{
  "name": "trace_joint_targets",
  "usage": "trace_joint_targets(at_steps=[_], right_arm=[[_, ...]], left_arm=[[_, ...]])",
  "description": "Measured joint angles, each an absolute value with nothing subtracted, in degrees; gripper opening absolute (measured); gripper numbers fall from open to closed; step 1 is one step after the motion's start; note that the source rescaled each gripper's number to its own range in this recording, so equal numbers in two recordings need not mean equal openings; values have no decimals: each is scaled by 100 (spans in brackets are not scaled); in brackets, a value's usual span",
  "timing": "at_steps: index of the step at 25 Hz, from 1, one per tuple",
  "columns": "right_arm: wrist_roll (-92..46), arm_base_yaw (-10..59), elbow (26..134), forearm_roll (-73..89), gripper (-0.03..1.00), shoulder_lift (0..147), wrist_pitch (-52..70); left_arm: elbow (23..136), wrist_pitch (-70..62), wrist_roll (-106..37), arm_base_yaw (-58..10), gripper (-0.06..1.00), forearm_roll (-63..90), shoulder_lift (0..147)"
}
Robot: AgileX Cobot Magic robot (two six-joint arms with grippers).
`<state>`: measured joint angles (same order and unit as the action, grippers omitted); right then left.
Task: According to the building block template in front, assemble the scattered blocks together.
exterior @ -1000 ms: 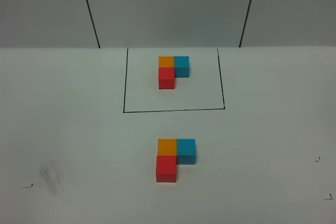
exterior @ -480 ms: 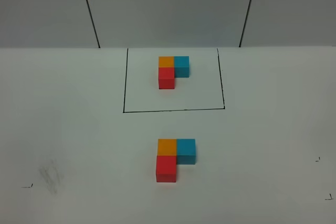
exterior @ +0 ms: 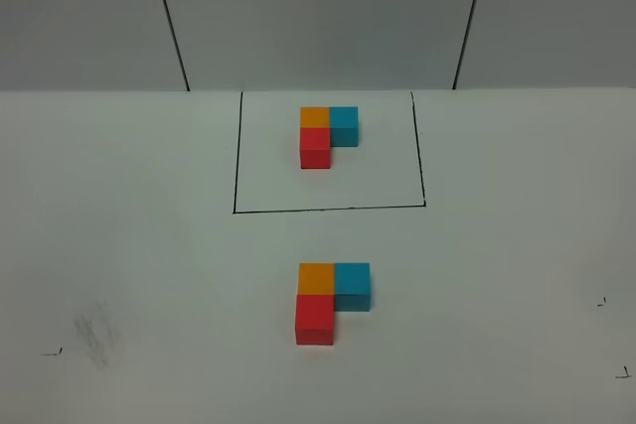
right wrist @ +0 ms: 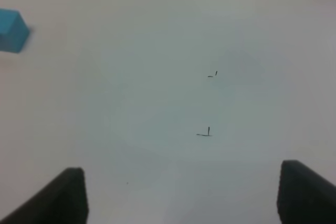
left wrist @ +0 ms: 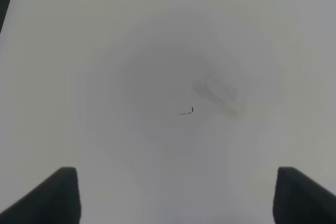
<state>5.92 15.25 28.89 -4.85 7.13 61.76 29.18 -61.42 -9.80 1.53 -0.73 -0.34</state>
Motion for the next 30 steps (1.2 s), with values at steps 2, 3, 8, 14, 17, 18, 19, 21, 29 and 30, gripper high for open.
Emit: trace_joint_targets(at_steps=[2,3,8,14,17,18,19,21,29,30], right_arm=[[592,1525,2889,-480,53,713,6164],[592,1525,2889,-480,53,713,6164],[587,1525,2889,-480,53,713,6164],[587,1492,2889,-476,53,481,6155],[587,1390,2889,-476,53,314,6160],[587,1362,2889,-476,53,312,6167],[587,1328,2889,-461,53,307,6167],[587,1249,2889,-430,53,307,6167],[587,278,2889,-431,53,307,6167],[587,164,2889,-431,53,307,6167]], left_arm=[[2918,-6142,-980,153,99,-73,-34],[2918,-6142,-980,153,99,-73,-34],[2918,-6142,-980,153,99,-73,-34],[2918,-6142,-980,153,99,-73,-34],[2918,-6142,-980,153,99,-73,-34],[2918,-6142,-980,153,99,-73,-34],[2918,-6142,-980,153,99,-73,-34],[2918,-6142,-980,153,99,-73,-34],[2918,-6133,-980,153,99,-73,-34],[2918,-6133,-980,153,99,-73,-34]])
